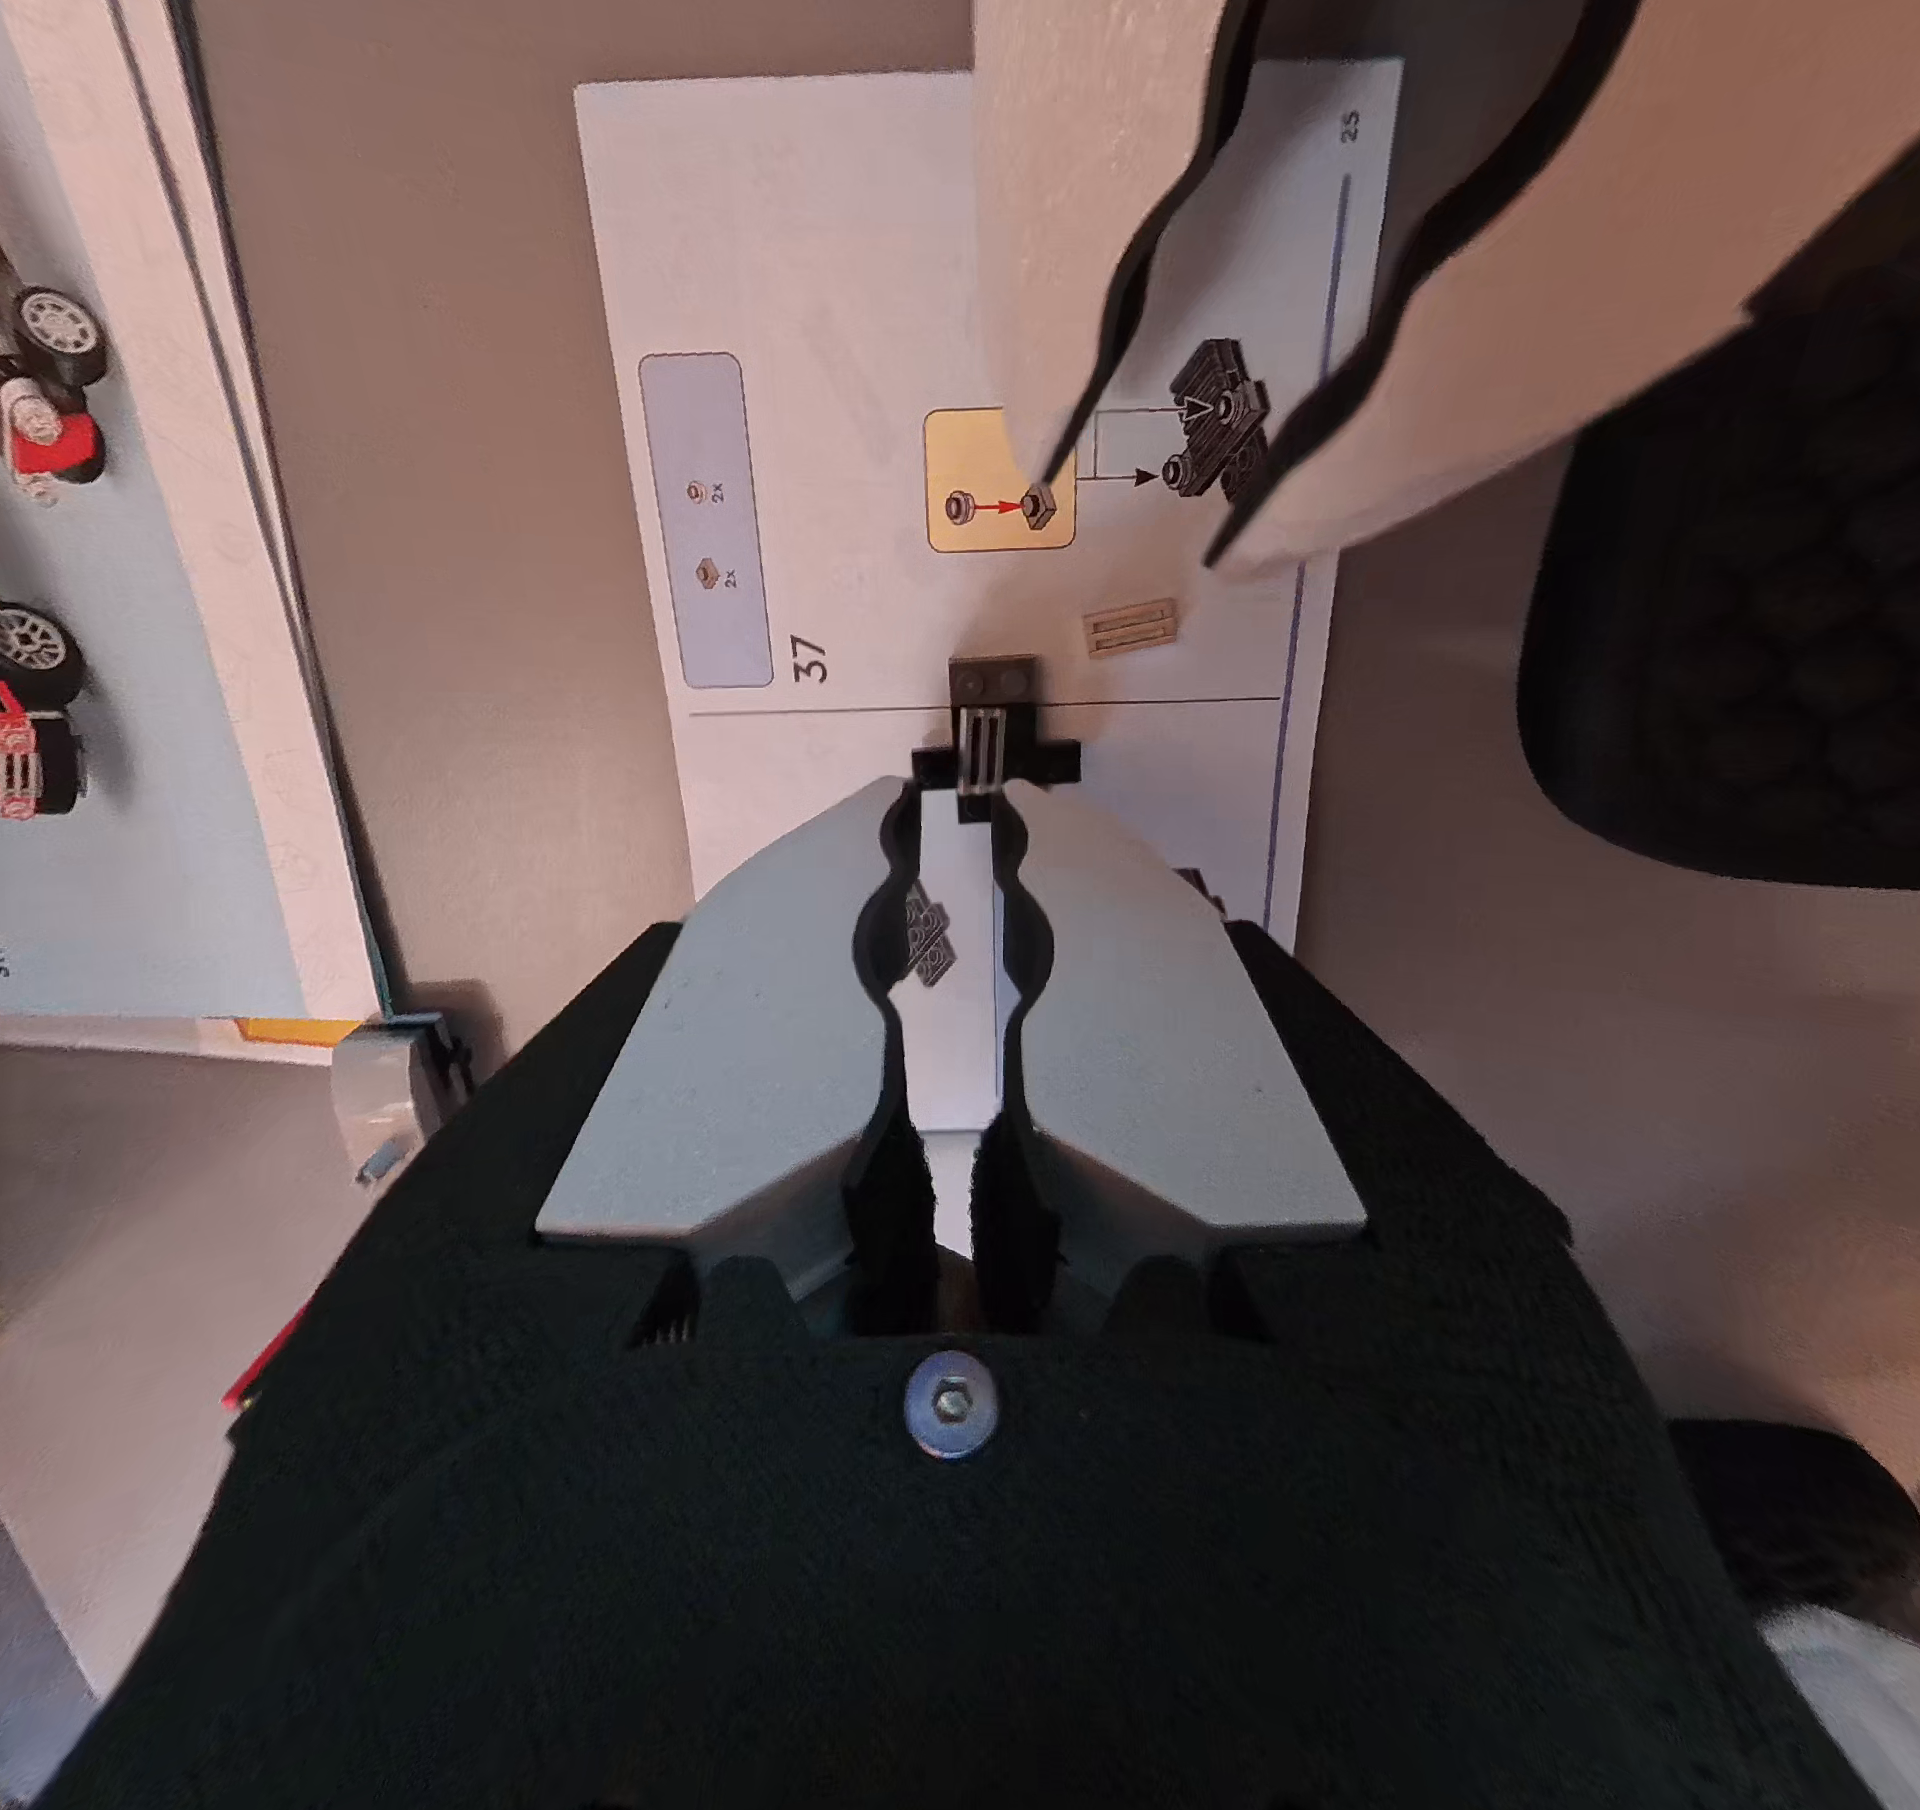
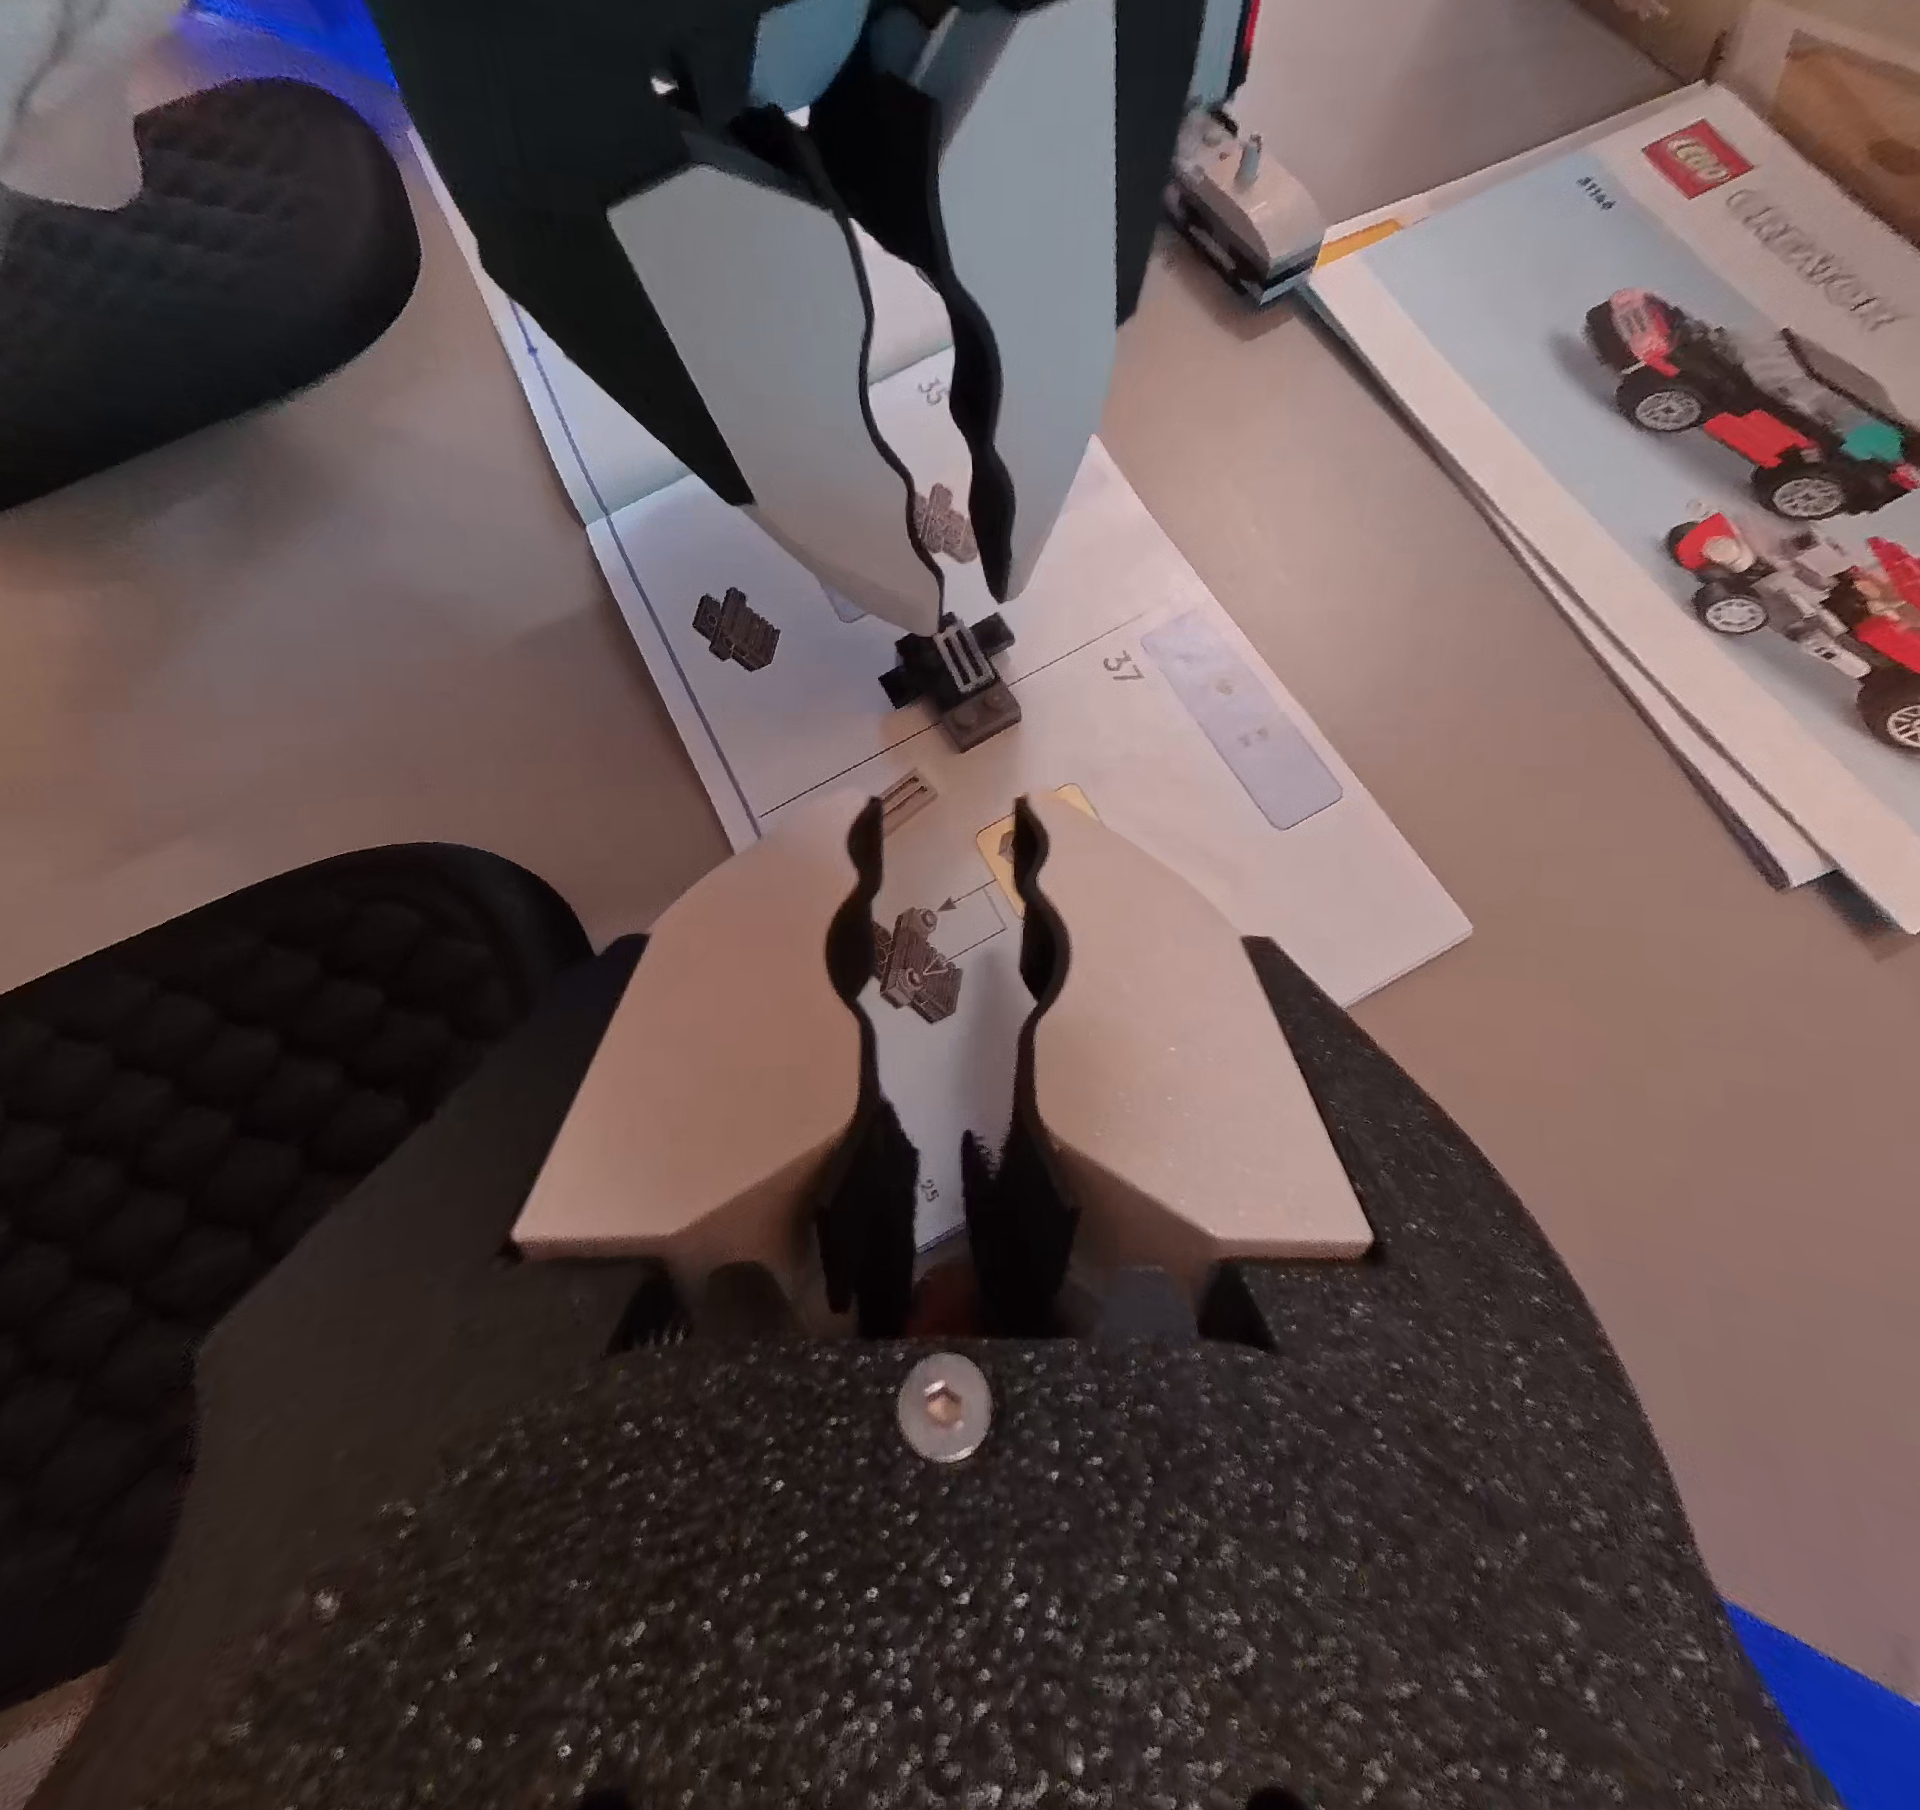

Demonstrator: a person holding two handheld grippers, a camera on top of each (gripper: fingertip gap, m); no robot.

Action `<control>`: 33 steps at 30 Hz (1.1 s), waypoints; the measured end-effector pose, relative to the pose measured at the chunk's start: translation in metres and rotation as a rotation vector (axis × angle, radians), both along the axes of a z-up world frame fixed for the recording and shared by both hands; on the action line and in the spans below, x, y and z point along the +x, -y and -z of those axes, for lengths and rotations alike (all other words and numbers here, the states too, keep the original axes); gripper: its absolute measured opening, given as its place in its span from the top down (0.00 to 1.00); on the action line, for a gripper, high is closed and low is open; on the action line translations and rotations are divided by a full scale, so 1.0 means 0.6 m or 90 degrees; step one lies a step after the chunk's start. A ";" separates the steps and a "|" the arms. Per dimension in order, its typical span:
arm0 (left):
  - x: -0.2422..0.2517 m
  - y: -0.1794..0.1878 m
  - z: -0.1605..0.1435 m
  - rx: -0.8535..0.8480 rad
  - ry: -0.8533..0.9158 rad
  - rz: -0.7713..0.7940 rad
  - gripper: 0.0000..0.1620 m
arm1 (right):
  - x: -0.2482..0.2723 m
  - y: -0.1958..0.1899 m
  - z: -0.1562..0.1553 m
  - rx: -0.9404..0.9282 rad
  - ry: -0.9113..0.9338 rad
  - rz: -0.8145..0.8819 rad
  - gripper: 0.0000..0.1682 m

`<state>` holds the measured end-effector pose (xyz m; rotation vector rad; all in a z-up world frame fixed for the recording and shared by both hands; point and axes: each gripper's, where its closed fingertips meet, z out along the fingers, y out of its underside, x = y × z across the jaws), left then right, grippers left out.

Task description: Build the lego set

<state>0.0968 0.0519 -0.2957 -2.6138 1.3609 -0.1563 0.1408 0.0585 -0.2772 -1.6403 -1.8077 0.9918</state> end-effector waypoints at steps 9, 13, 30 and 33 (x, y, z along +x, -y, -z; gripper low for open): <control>-0.021 0.016 -0.013 0.079 0.130 -0.064 0.99 | -0.050 0.007 -0.004 0.050 -0.053 -0.016 0.99; -0.013 0.019 -0.004 0.095 0.168 -0.066 0.99 | -0.059 0.005 0.003 0.064 -0.019 -0.025 0.99; 0.007 0.003 0.000 0.121 0.217 -0.089 1.00 | -0.063 0.006 0.021 0.006 0.039 -0.051 1.00; 0.007 0.003 0.002 0.116 0.215 -0.089 1.00 | -0.067 0.006 0.025 0.010 0.042 -0.052 1.00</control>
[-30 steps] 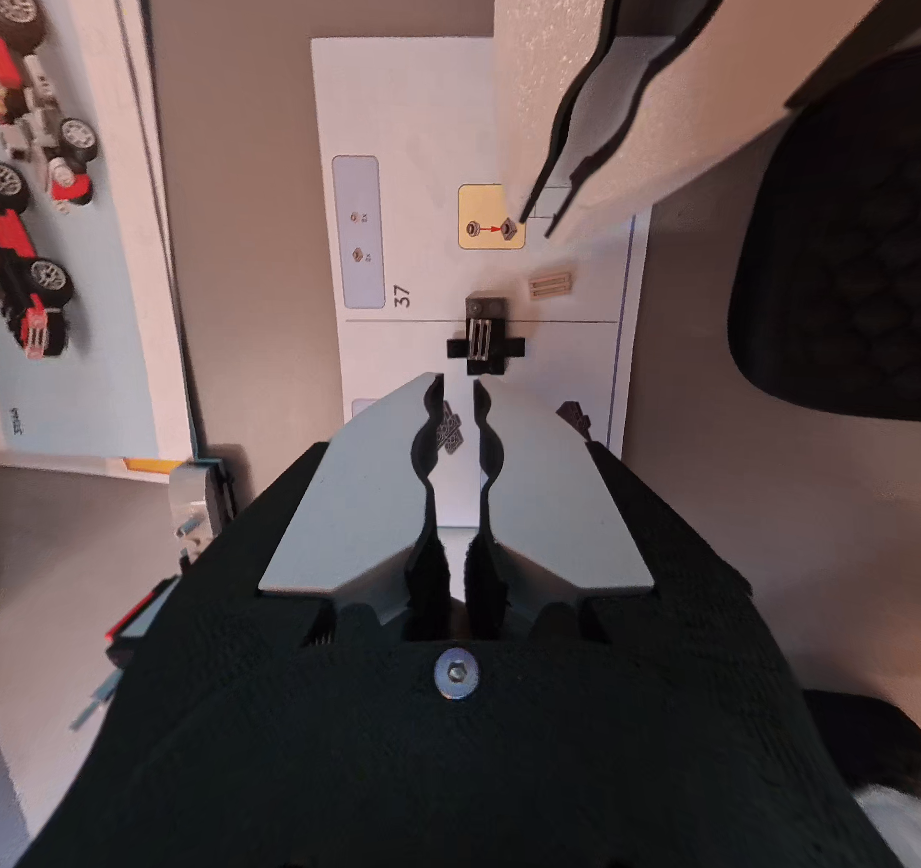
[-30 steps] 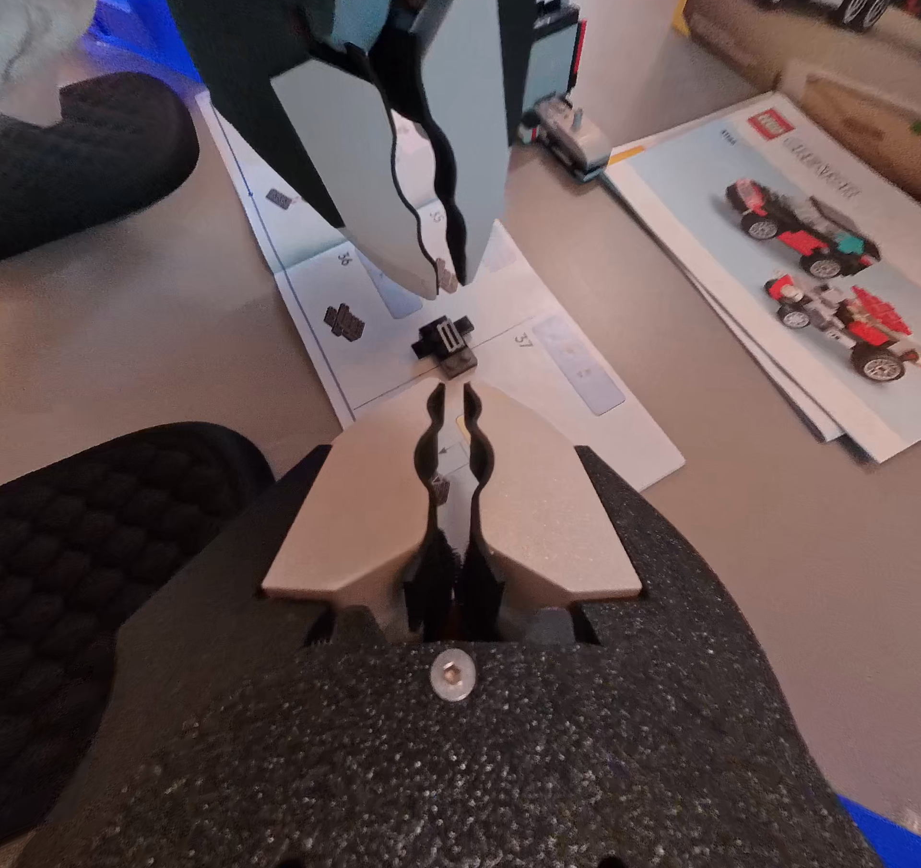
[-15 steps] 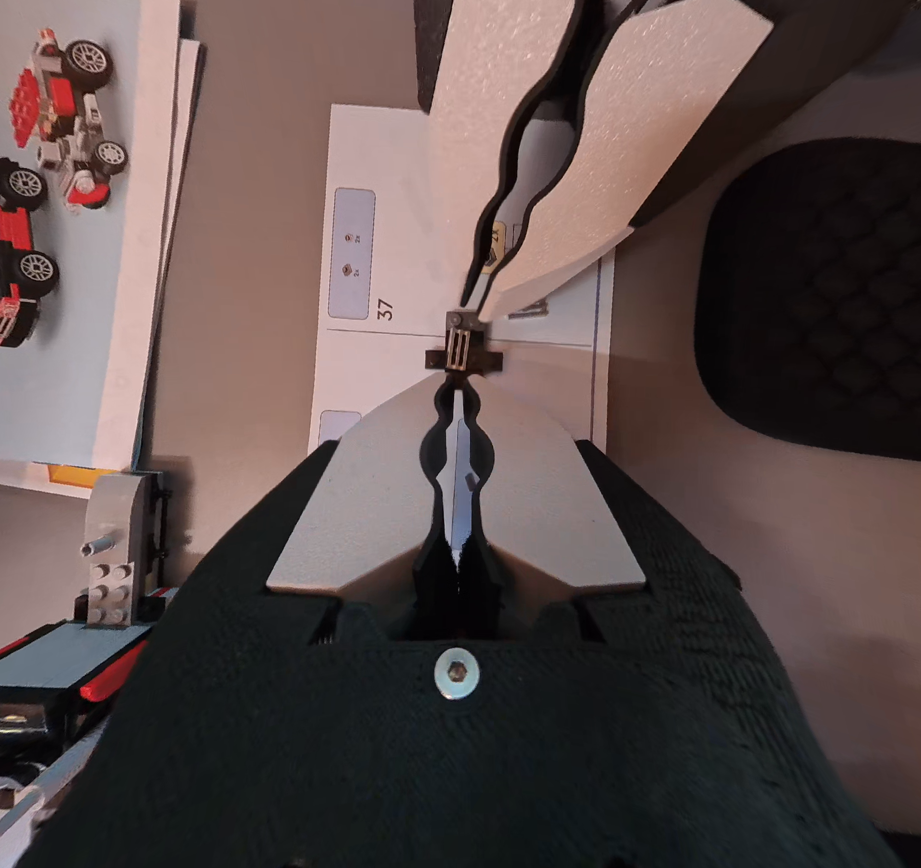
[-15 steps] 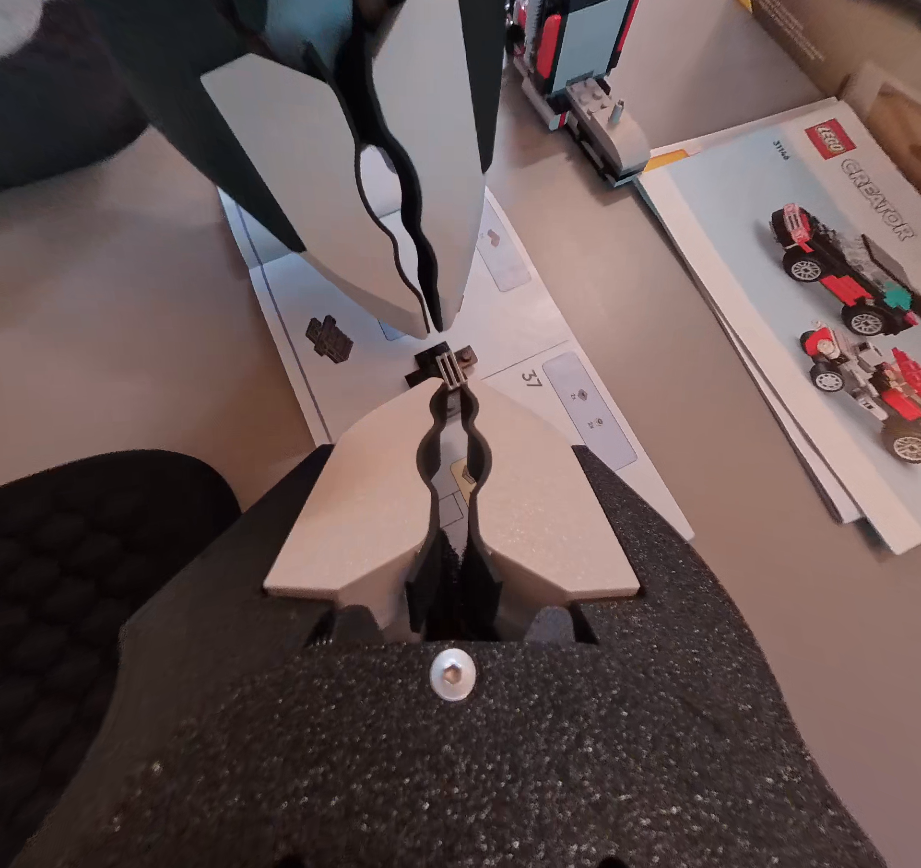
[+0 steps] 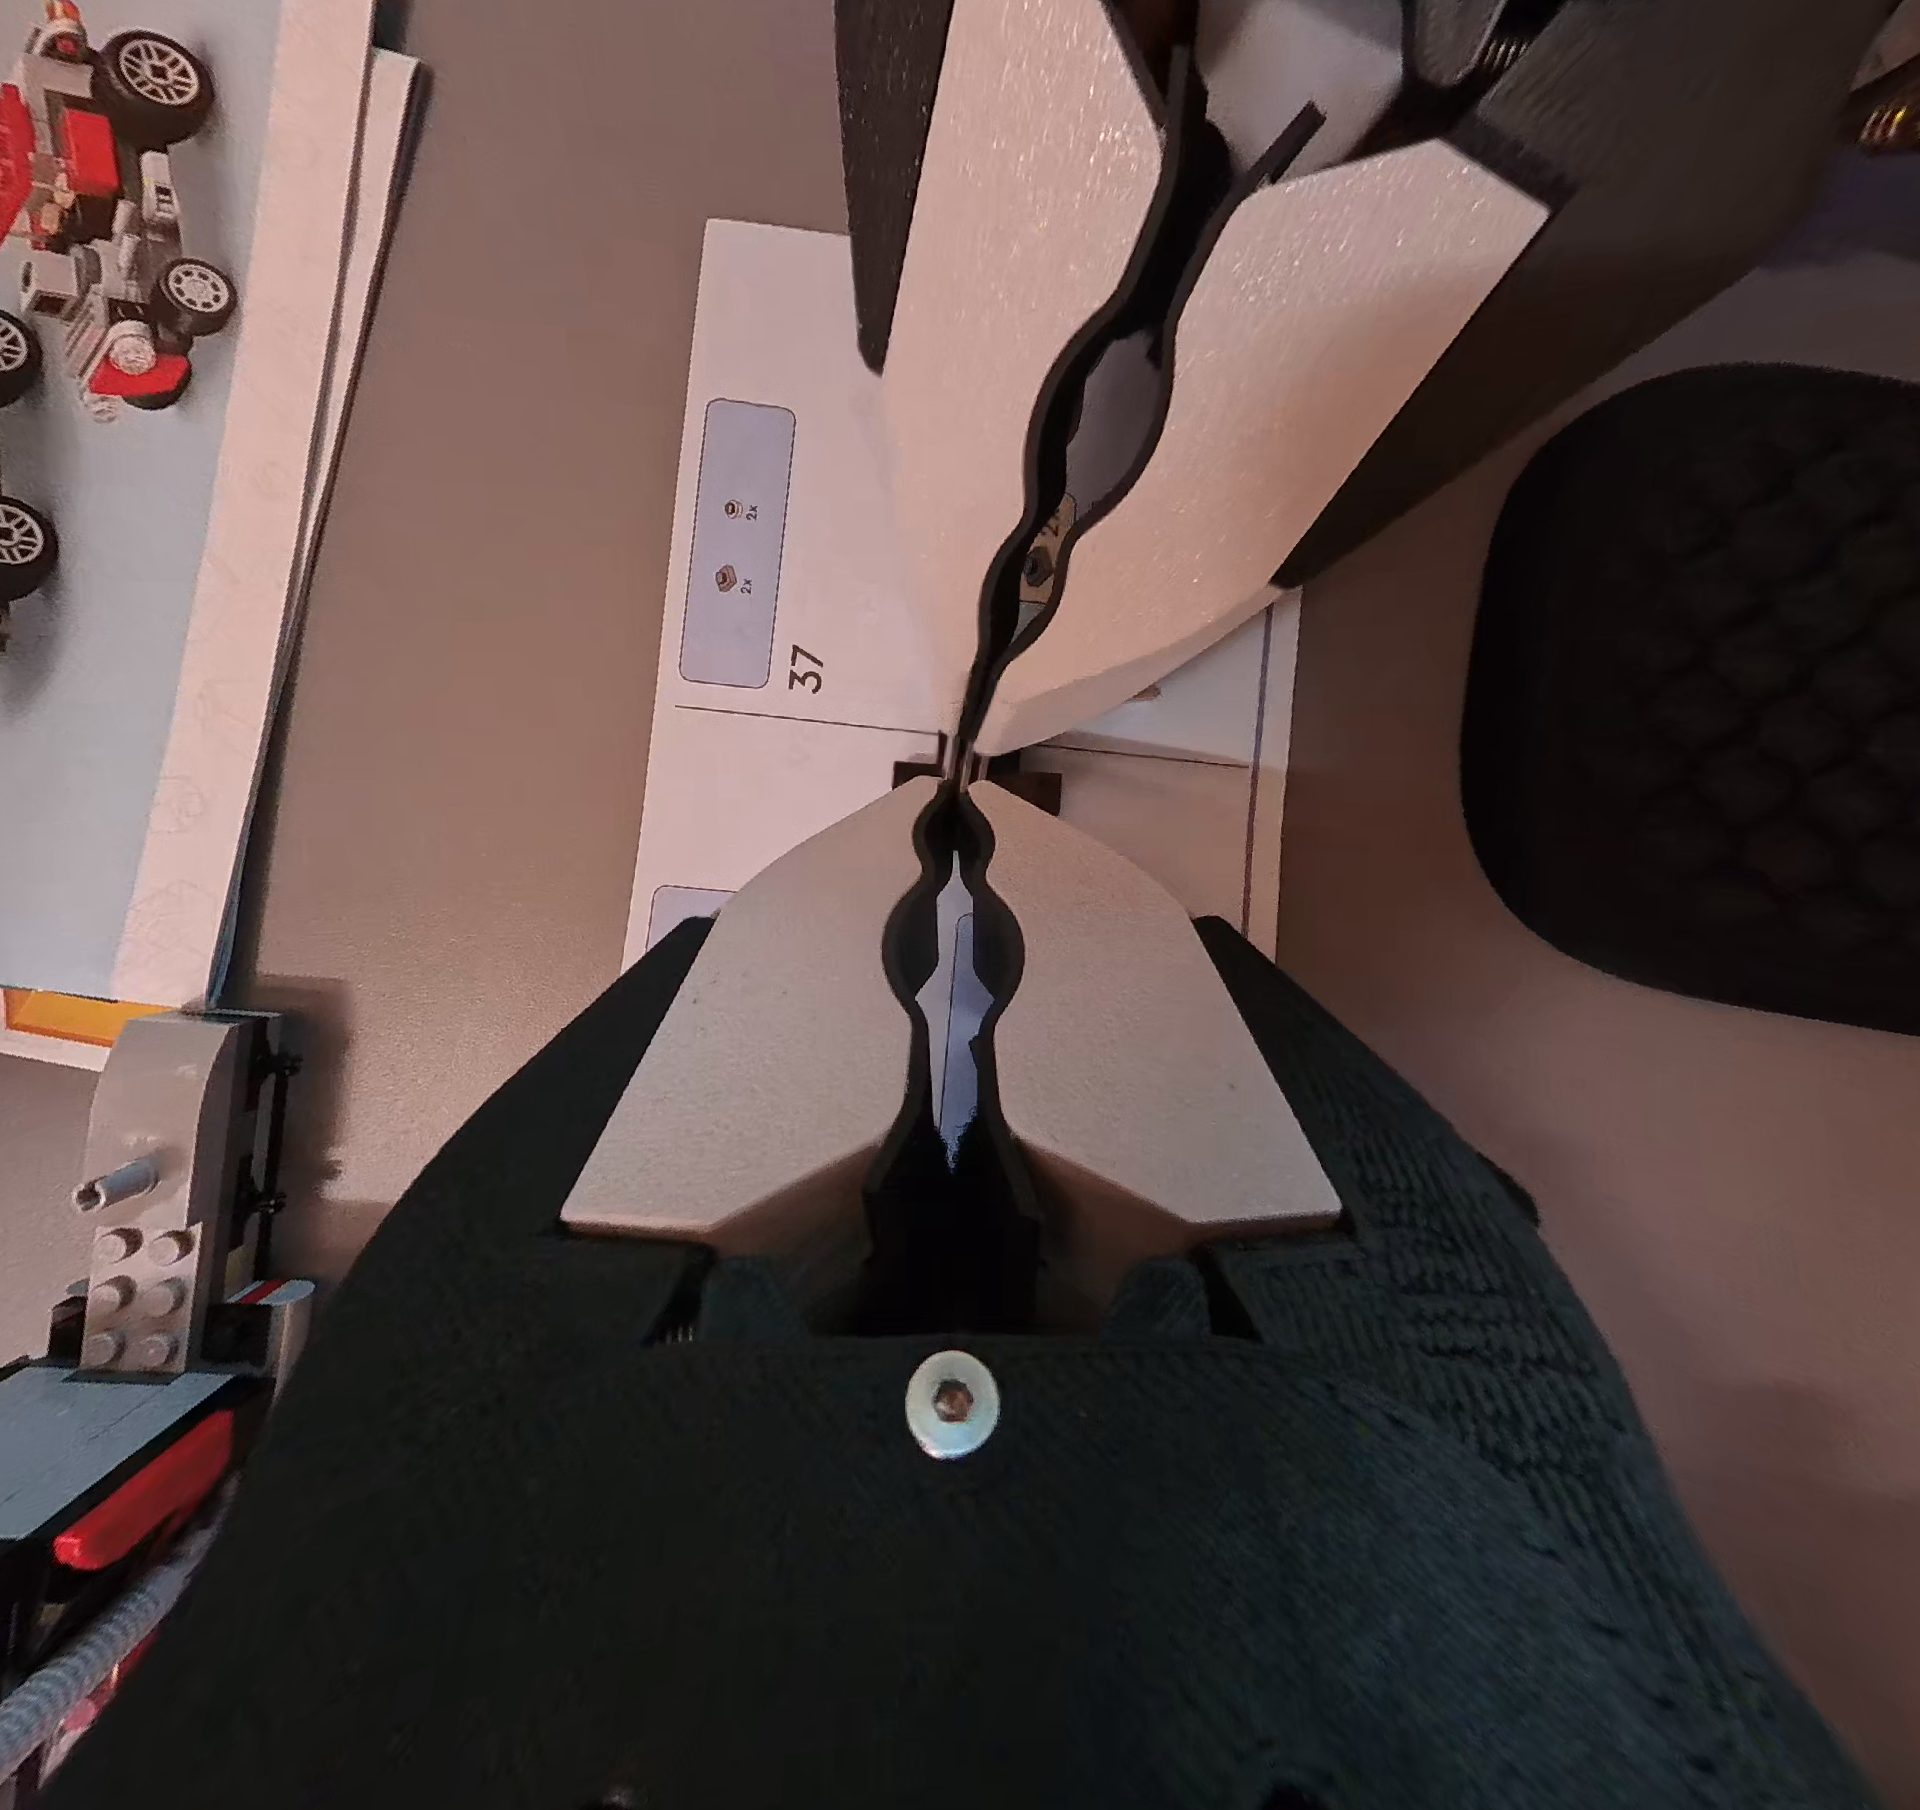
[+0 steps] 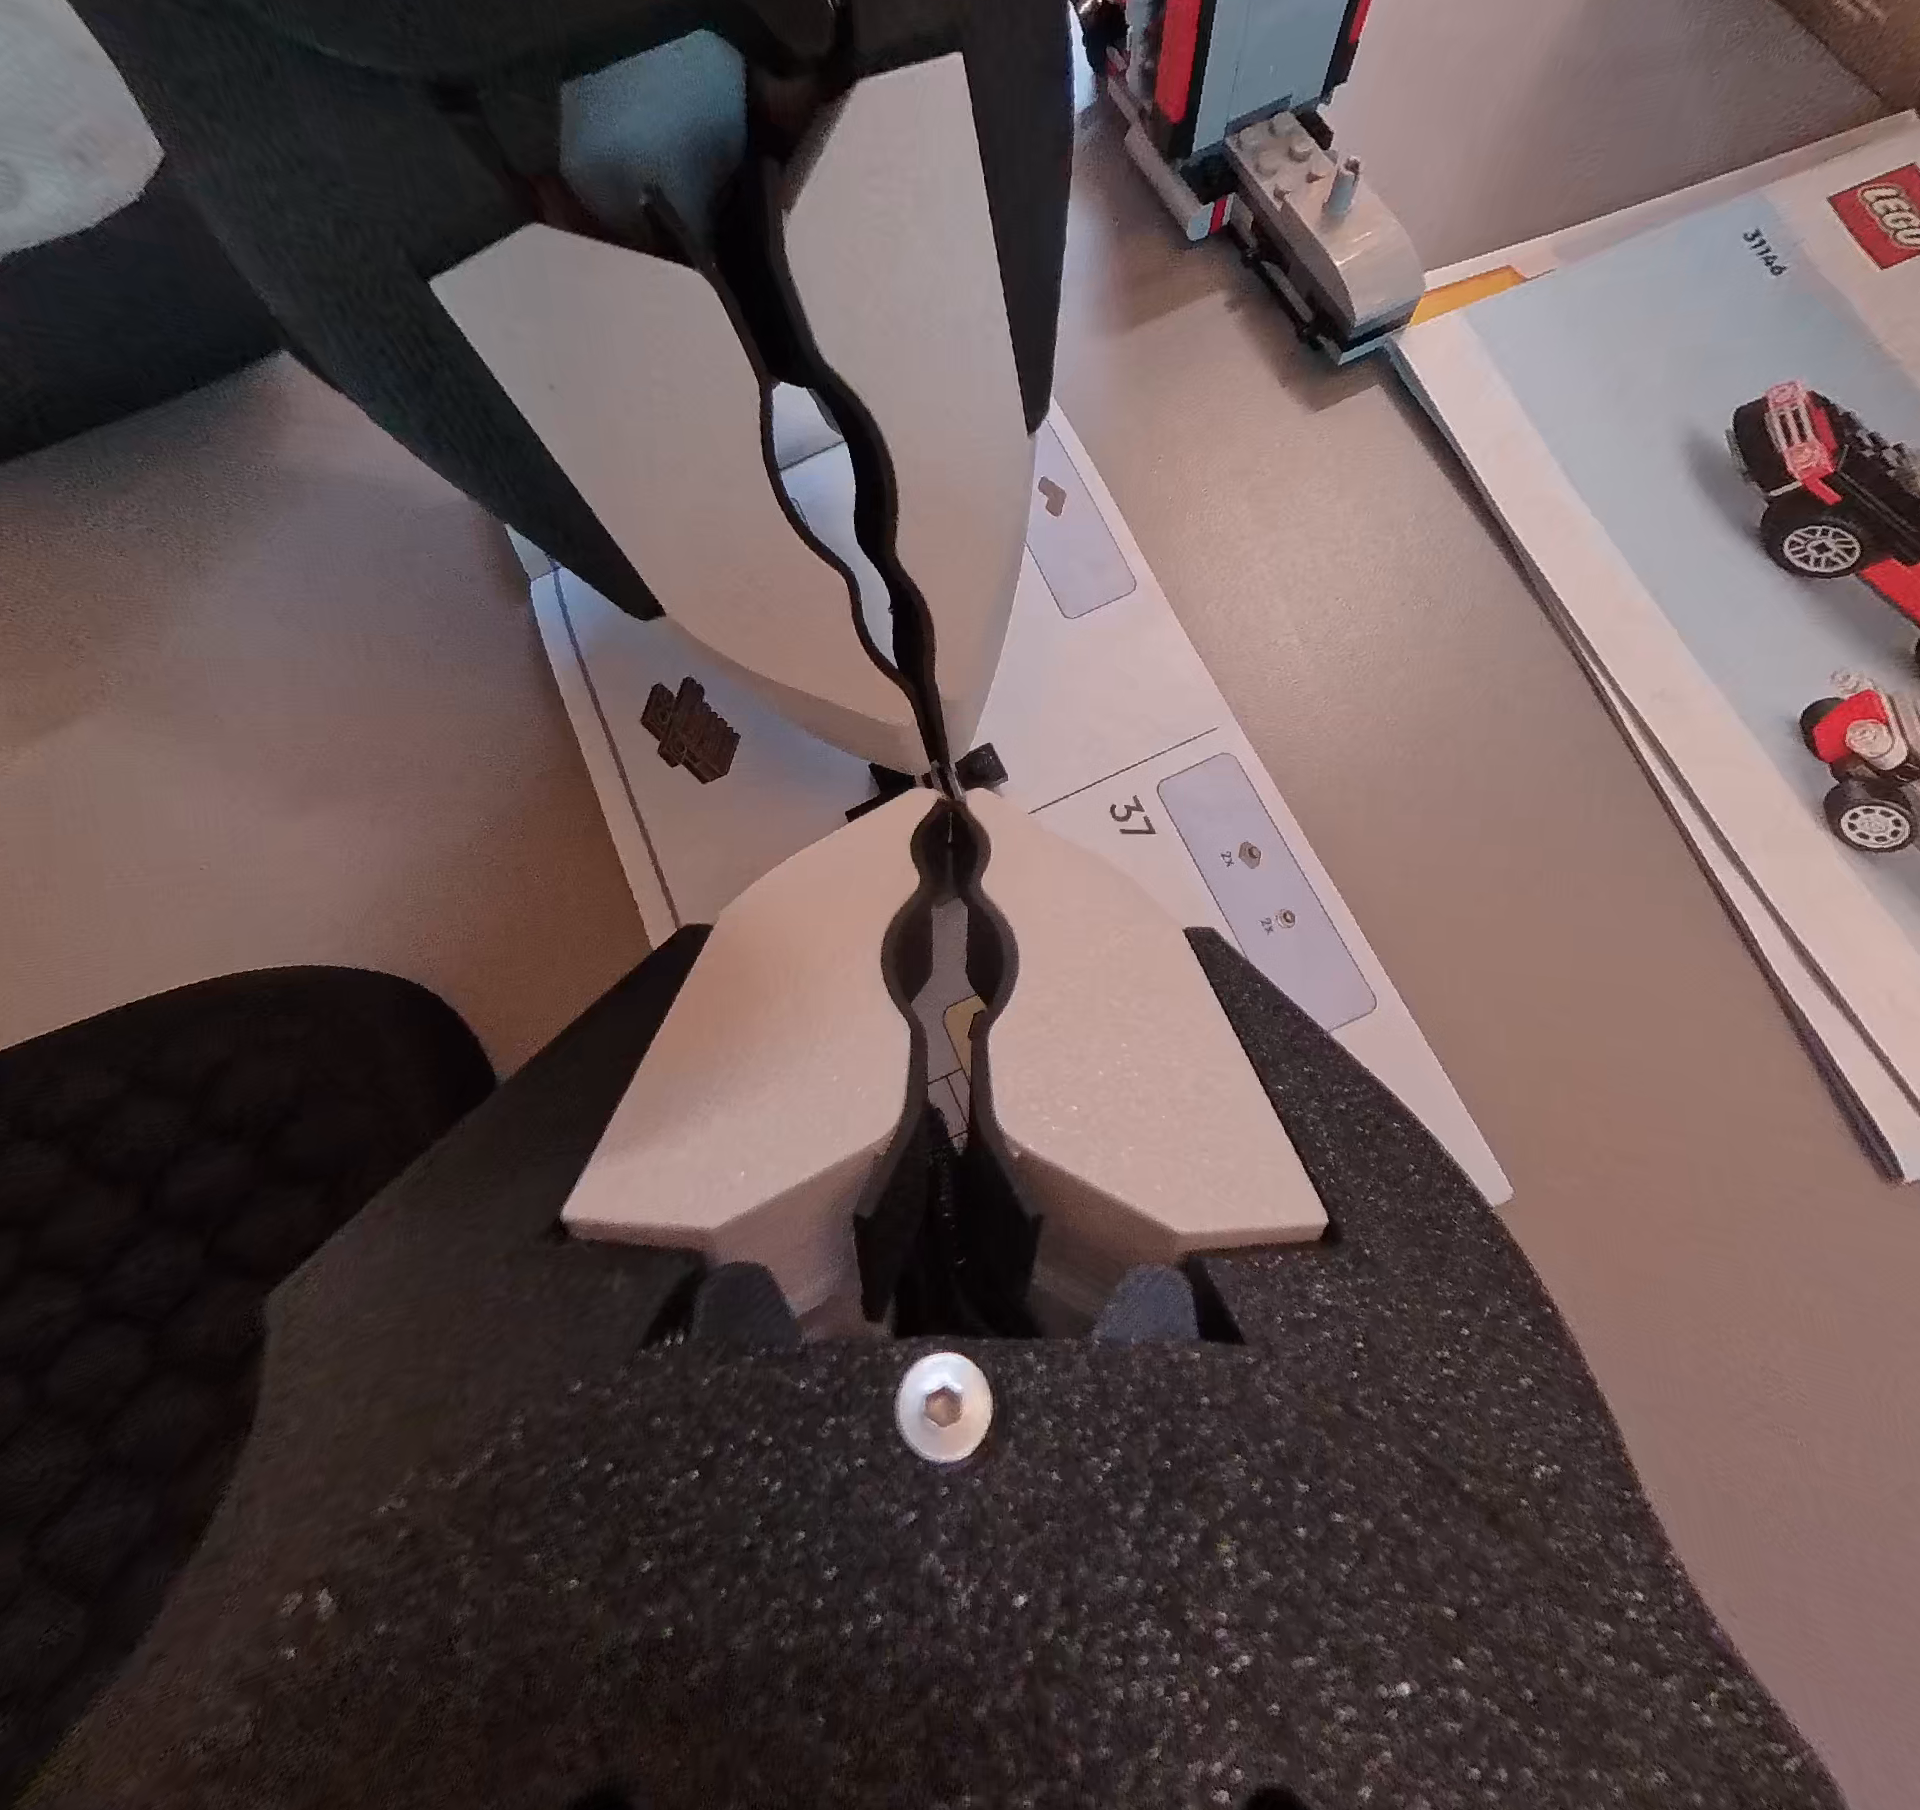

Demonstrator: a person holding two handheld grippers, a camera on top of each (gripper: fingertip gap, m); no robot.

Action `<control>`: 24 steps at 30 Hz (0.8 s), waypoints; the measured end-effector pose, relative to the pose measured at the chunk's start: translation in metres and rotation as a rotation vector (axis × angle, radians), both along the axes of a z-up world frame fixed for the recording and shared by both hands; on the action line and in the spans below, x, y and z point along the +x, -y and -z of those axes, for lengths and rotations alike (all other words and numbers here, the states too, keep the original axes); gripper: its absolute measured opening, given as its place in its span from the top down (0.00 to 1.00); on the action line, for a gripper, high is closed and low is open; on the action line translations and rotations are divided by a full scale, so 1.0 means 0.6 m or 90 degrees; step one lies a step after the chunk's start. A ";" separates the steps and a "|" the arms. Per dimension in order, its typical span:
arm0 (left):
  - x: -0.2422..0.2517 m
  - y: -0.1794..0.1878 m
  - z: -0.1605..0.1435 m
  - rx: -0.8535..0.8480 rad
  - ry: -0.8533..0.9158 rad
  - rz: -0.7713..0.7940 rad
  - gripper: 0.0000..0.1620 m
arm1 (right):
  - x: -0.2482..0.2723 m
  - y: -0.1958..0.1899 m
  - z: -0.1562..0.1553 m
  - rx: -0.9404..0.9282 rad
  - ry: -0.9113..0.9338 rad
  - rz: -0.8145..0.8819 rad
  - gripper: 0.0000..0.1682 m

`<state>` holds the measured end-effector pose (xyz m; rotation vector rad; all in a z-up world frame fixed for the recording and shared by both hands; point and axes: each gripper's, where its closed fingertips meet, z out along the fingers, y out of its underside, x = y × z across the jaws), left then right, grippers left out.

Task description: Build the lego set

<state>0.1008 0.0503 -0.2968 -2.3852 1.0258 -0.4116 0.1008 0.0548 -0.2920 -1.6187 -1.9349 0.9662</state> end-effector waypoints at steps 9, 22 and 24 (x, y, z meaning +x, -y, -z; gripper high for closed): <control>-0.003 0.000 0.007 -0.006 -0.018 0.004 1.00 | -0.003 -0.007 0.006 0.023 0.005 0.004 1.00; 0.001 -0.005 0.001 0.012 -0.009 0.002 1.00 | -0.004 -0.007 0.006 0.089 -0.015 0.045 1.00; 0.006 -0.002 0.002 0.003 0.001 0.011 1.00 | -0.004 -0.006 0.008 0.092 -0.012 0.037 1.00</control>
